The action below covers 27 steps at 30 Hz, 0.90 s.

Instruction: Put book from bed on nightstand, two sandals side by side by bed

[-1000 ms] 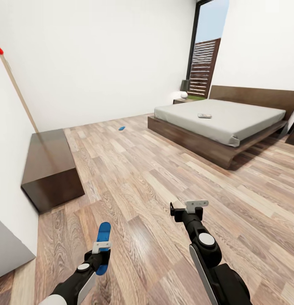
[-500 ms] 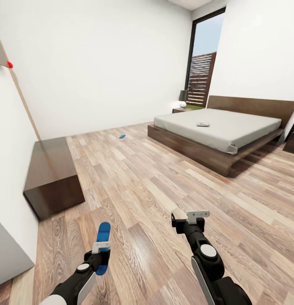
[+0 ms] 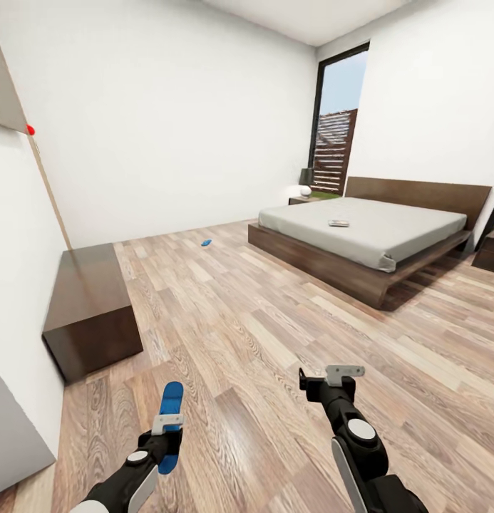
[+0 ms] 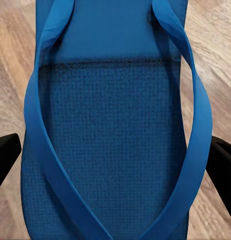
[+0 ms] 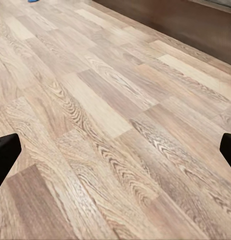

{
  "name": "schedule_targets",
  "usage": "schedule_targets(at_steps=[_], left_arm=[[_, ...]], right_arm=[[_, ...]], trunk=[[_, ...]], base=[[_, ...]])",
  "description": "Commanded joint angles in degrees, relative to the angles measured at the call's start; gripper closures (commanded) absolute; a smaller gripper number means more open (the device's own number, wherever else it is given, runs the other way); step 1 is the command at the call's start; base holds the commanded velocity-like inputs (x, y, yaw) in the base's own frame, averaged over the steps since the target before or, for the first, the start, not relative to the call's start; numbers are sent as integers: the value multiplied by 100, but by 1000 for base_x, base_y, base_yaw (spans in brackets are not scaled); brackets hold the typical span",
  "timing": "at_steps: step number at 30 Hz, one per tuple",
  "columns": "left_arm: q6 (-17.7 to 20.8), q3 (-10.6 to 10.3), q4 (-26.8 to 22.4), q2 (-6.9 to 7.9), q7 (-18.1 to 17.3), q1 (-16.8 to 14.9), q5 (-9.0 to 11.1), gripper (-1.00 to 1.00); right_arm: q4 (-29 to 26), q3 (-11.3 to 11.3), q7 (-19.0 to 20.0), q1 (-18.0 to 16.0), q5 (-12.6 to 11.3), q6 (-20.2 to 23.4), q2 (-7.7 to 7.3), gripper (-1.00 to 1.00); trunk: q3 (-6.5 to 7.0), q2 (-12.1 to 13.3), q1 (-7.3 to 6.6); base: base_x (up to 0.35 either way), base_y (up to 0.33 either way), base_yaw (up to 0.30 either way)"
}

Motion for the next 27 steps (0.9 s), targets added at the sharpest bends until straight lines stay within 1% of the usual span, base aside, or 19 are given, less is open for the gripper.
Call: schedule_targets(at_steps=[1,7,8,10,12,14,19,27], left_arm=[[-22,-50,12,4,37,-3,58,100],[-23,-48,35,10,42,-3,56,100],[-23,-47,39,14,44,-3,55,100],[-23,-47,44,19,45,0,55,100],[-25,-50,66,56,46,3,57,100],[-37,-51,123,78,46,4,64,100],[-164,-52,187,93,47,2,59,100],[-251,-46,301,100,47,-2,70,100]], right_arm=[[-1,1,-36,1,-39,33,-2,-100],[18,-68,-48,38,-176,29,-20,-100],[49,-186,-36,44,-198,25,-26,-100],[113,-353,-27,48,-213,22,-27,-100],[190,-549,-19,50,-225,16,-28,-100],[230,-635,-11,53,-226,10,-29,-100],[261,-690,-6,55,-216,8,-28,-100],[282,-676,-26,55,-190,7,-4,-100]], trunk=[[17,0,-4],[150,8,-19],[172,9,-22],[217,12,-27],[253,92,-71],[289,172,-115],[378,373,-224],[522,693,-400]], base=[[0,0,0],[0,0,0],[0,0,0],[0,0,0],[0,0,0],[0,0,0],[0,0,0],[0,0,0]])
